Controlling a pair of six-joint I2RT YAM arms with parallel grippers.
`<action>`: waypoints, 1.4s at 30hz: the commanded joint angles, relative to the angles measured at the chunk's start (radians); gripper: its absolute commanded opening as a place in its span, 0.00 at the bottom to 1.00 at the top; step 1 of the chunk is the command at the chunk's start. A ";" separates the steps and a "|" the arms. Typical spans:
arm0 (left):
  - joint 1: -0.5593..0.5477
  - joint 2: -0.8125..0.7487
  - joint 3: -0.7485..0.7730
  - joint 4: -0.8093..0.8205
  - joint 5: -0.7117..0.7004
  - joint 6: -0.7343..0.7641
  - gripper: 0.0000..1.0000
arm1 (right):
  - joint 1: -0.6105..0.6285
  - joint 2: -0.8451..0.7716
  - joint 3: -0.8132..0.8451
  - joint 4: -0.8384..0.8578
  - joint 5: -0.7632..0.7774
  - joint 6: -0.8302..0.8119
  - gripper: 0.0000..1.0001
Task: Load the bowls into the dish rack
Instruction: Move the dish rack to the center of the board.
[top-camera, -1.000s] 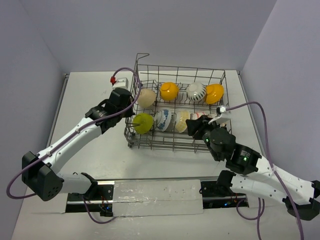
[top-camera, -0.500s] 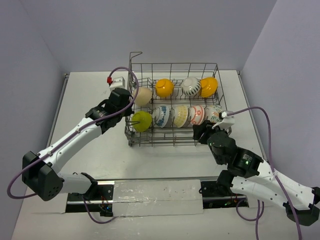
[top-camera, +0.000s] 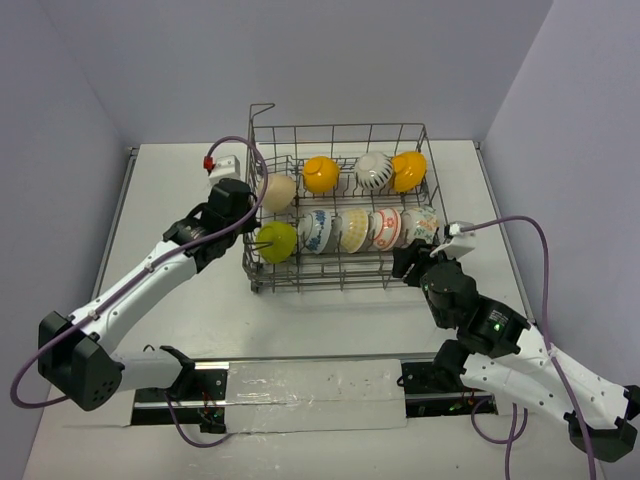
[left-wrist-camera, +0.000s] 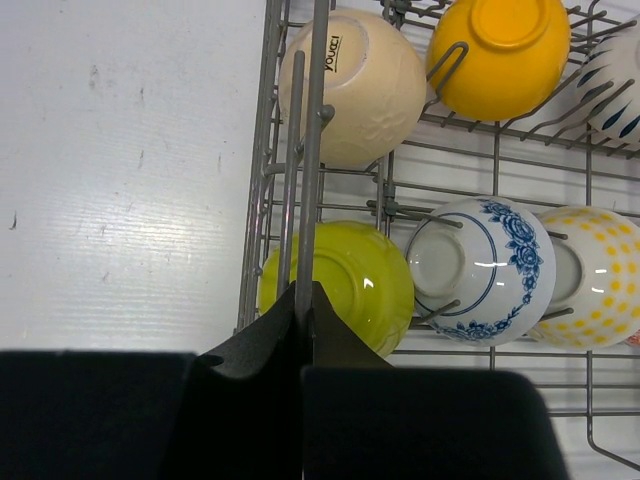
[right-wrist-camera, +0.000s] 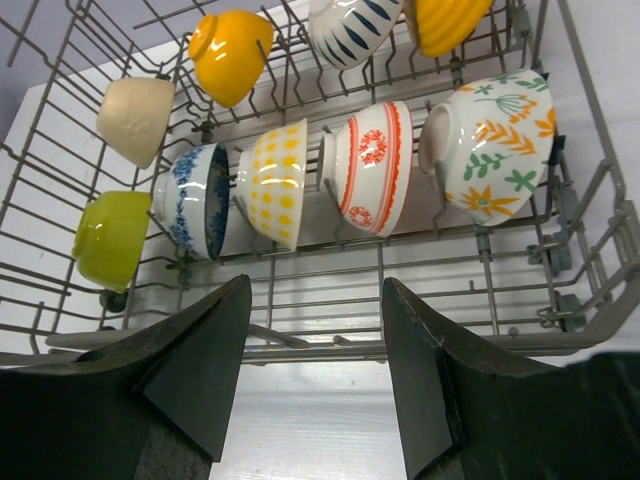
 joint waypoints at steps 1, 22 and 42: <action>0.117 0.055 -0.107 -0.361 -0.236 0.005 0.00 | -0.015 0.013 0.013 0.007 0.004 -0.037 0.64; 0.154 0.140 -0.046 -0.340 -0.320 0.161 0.00 | -0.054 0.036 0.008 0.022 -0.021 -0.063 0.66; 0.154 0.071 -0.098 -0.240 -0.022 0.345 0.00 | -0.124 0.051 -0.007 0.068 -0.090 -0.086 0.67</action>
